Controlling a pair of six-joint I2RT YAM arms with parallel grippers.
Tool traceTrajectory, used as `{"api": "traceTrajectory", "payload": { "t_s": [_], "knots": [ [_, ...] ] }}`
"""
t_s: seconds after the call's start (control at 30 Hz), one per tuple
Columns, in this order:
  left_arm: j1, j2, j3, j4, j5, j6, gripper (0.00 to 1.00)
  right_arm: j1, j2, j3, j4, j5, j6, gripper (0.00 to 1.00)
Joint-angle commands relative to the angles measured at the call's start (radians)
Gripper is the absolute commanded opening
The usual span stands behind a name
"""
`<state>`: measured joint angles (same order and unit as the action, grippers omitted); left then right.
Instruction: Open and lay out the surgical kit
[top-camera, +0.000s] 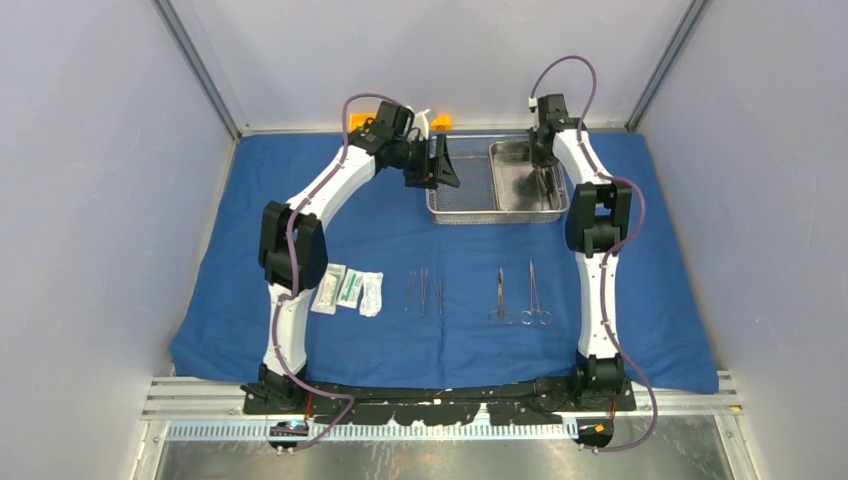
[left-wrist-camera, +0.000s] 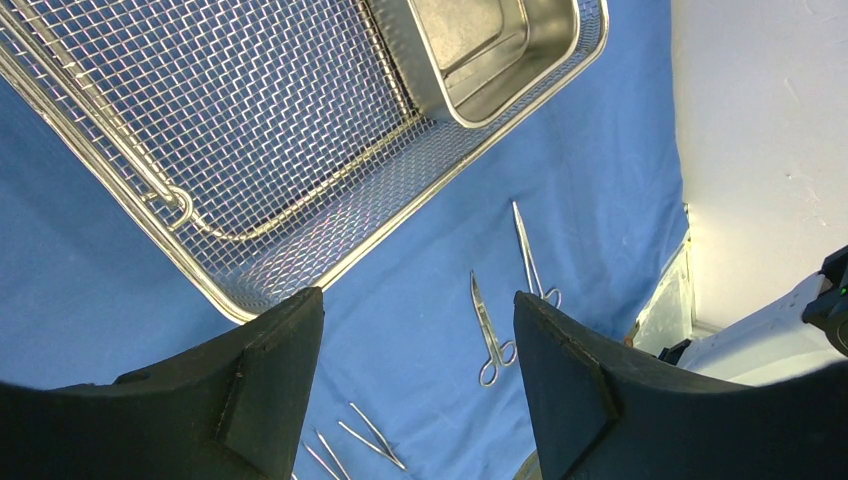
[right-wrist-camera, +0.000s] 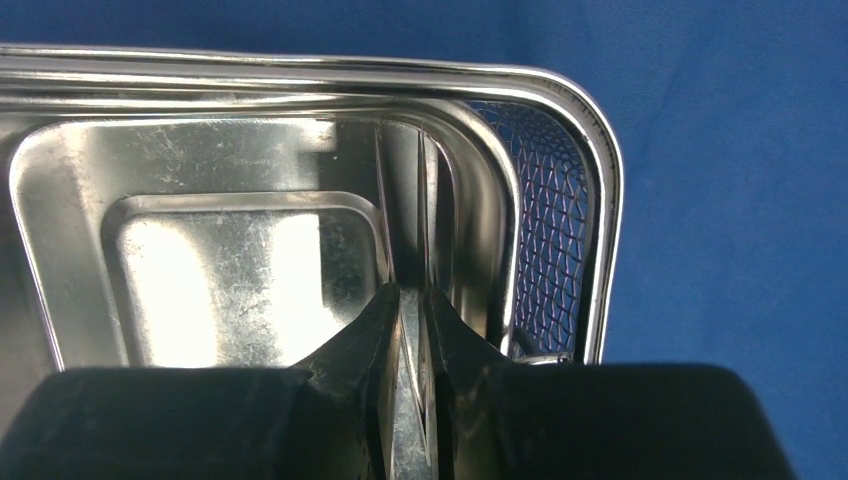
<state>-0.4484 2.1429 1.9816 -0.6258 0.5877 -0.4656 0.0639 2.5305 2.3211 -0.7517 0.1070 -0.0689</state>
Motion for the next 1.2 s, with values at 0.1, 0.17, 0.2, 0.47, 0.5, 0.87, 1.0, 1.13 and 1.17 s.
{"api": "traceTrajectory", "payload": {
  "t_s": [0.1,0.17,0.2,0.47,0.5,0.87,1.0,1.13,1.17],
  "knots": [
    [0.009,0.003,0.027,0.015,0.027,-0.005,0.72,0.002,-0.106,-0.085,0.089,-0.028,0.006,0.20],
    [0.008,0.003,0.028,0.015,0.027,-0.005,0.72,0.004,-0.107,-0.084,0.086,-0.032,0.002,0.20],
    [0.008,0.003,0.028,0.015,0.027,-0.005,0.72,0.005,-0.108,-0.085,0.085,-0.032,0.001,0.20],
    [0.009,0.006,0.027,0.013,0.028,-0.004,0.72,0.008,-0.109,-0.091,0.089,-0.039,0.000,0.20],
    [0.008,0.006,0.028,0.014,0.029,-0.004,0.72,0.007,-0.110,-0.092,0.092,-0.039,0.000,0.20],
    [0.008,0.009,0.027,0.015,0.032,-0.004,0.72,0.014,-0.146,-0.114,0.120,-0.050,-0.001,0.20],
    [0.008,0.009,0.028,0.015,0.035,-0.004,0.72,0.015,-0.150,-0.117,0.124,-0.043,-0.005,0.20],
    [0.009,0.010,0.029,0.015,0.035,-0.004,0.72,0.015,-0.146,-0.113,0.124,-0.042,-0.008,0.20],
    [0.009,0.009,0.028,0.014,0.034,-0.005,0.72,0.015,-0.143,-0.112,0.124,-0.041,-0.009,0.20]
  ]
}}
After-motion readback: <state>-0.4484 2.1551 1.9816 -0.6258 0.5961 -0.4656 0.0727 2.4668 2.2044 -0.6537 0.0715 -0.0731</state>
